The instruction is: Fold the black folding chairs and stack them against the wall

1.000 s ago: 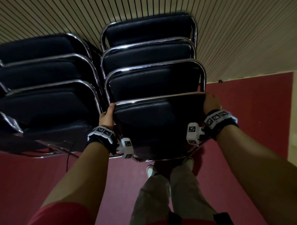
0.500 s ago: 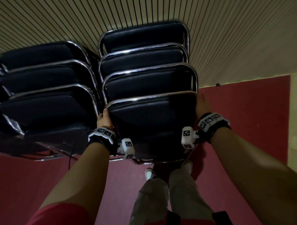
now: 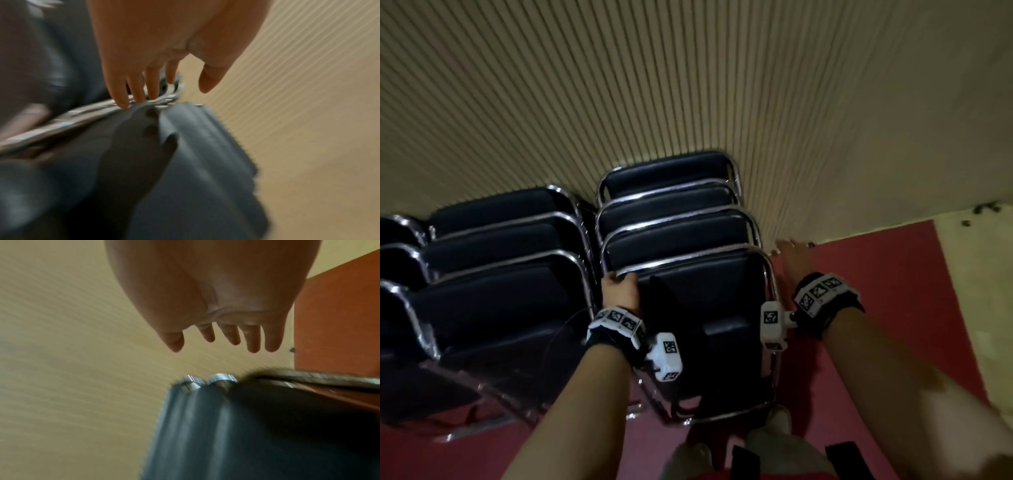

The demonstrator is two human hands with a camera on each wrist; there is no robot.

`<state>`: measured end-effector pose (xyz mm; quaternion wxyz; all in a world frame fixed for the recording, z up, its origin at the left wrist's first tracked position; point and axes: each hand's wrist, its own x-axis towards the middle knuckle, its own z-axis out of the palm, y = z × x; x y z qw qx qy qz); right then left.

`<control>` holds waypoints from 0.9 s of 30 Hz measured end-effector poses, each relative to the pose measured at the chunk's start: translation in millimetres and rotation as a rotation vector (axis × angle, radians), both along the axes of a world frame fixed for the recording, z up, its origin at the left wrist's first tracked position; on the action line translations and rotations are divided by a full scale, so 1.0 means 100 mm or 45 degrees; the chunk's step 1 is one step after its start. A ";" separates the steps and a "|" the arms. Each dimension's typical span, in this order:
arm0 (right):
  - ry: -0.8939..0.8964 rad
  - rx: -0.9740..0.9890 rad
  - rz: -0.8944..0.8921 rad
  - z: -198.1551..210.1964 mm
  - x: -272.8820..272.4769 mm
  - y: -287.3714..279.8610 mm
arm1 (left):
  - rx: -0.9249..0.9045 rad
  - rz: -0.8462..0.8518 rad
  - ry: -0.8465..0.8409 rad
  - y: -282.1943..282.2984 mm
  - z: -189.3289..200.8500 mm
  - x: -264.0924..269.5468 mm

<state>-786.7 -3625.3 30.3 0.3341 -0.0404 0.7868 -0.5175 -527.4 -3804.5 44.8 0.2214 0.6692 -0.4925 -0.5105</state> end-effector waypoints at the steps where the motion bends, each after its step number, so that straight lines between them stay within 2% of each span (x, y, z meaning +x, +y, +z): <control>1: 0.011 -0.047 -0.083 0.14 0.03 0.10 | -0.008 -0.043 0.044 0.04 0.08 -0.07; 5: 0.141 -0.163 -0.345 0.52 0.20 0.59 | -0.003 -0.256 0.245 0.22 0.34 -0.37; 8: 0.147 -0.220 -0.514 0.75 0.41 1.04 | 0.041 -0.446 0.393 0.43 0.52 -0.59; 13: 0.145 -0.302 -0.863 0.94 0.91 2.24 | 0.103 -0.851 0.565 1.24 0.88 -0.96; 18: 0.216 -0.285 -1.263 1.09 1.58 3.81 | 0.110 -1.291 0.551 2.65 1.10 -1.18; 23: 0.265 -0.361 -1.660 1.16 2.62 5.46 | 0.196 -1.716 0.575 4.60 1.21 -1.12; 27: 0.324 -0.387 -1.993 1.16 3.60 6.74 | 0.232 -2.039 0.558 6.29 1.24 -0.73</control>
